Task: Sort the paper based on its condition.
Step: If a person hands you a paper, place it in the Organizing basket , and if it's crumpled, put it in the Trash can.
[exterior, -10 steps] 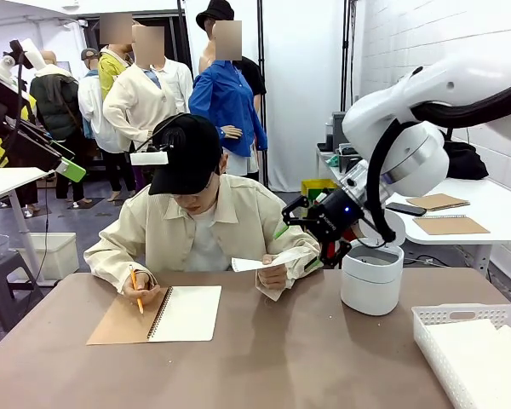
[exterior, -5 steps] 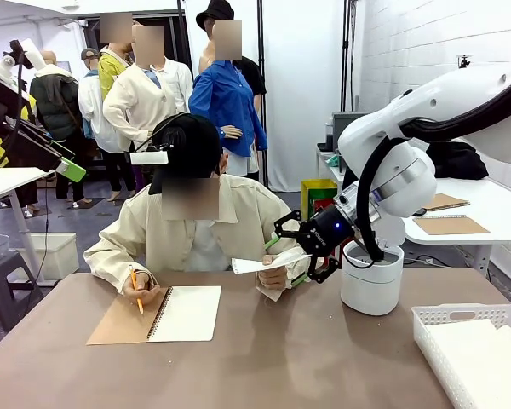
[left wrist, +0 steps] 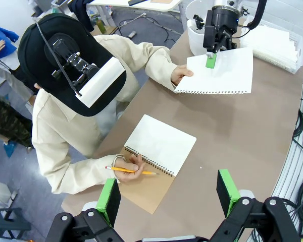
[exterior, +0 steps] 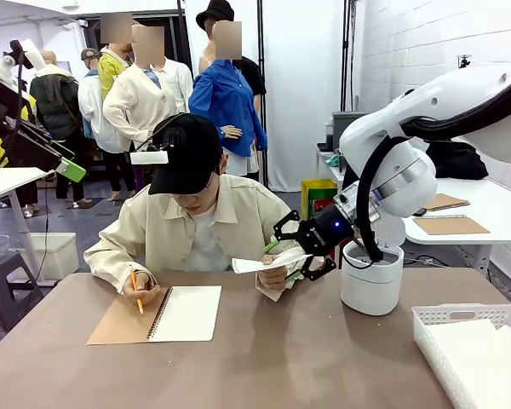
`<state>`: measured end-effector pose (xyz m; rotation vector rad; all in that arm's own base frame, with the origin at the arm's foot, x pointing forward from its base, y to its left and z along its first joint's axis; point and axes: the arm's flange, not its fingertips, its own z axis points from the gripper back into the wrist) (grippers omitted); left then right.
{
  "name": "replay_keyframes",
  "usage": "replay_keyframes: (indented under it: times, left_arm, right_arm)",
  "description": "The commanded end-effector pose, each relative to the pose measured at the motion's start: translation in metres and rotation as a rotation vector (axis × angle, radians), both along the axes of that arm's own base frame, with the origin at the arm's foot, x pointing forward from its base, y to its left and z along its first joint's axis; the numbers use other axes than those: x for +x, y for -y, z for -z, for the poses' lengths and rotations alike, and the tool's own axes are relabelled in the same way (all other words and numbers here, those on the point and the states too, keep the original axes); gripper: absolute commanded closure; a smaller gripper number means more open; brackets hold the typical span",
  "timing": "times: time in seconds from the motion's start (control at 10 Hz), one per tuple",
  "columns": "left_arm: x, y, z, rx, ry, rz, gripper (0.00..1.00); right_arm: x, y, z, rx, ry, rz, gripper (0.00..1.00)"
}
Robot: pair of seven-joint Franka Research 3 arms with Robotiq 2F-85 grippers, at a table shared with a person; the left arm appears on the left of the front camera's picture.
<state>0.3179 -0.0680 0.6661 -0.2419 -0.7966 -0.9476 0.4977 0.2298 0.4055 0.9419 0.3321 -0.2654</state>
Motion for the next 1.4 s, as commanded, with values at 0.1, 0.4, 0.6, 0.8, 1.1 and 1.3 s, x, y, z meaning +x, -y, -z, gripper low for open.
replay_keyframes:
  times: [0.1,0.4,0.6,0.8,1.1,1.3]
  left_arm:
    - [0.000,-0.001,0.000,-0.003,0.000,0.002,0.00]
    - [0.000,-0.001,0.000,-0.003,0.000,0.002,0.00]
    - [0.000,-0.001,0.000,-0.003,0.000,0.002,0.00]
    - [0.000,-0.001,0.000,-0.003,0.000,0.002,0.00]
    - [0.000,-0.001,0.000,-0.003,0.000,0.002,0.00]
    - [0.000,-0.001,0.000,-0.003,0.000,0.002,0.00]
  right_arm:
    - [0.000,0.005,-0.006,0.057,-0.047,0.015,0.96]
    - [0.001,0.007,-0.007,0.055,-0.060,0.018,1.00]
    - [0.001,0.006,-0.006,0.061,-0.073,0.006,1.00]
    - [-0.001,0.006,-0.007,0.066,-0.069,-0.009,1.00]
    - [-0.002,0.011,-0.028,0.084,0.017,-0.007,1.00]
    - [-0.003,0.013,-0.065,0.043,0.142,-0.069,1.00]
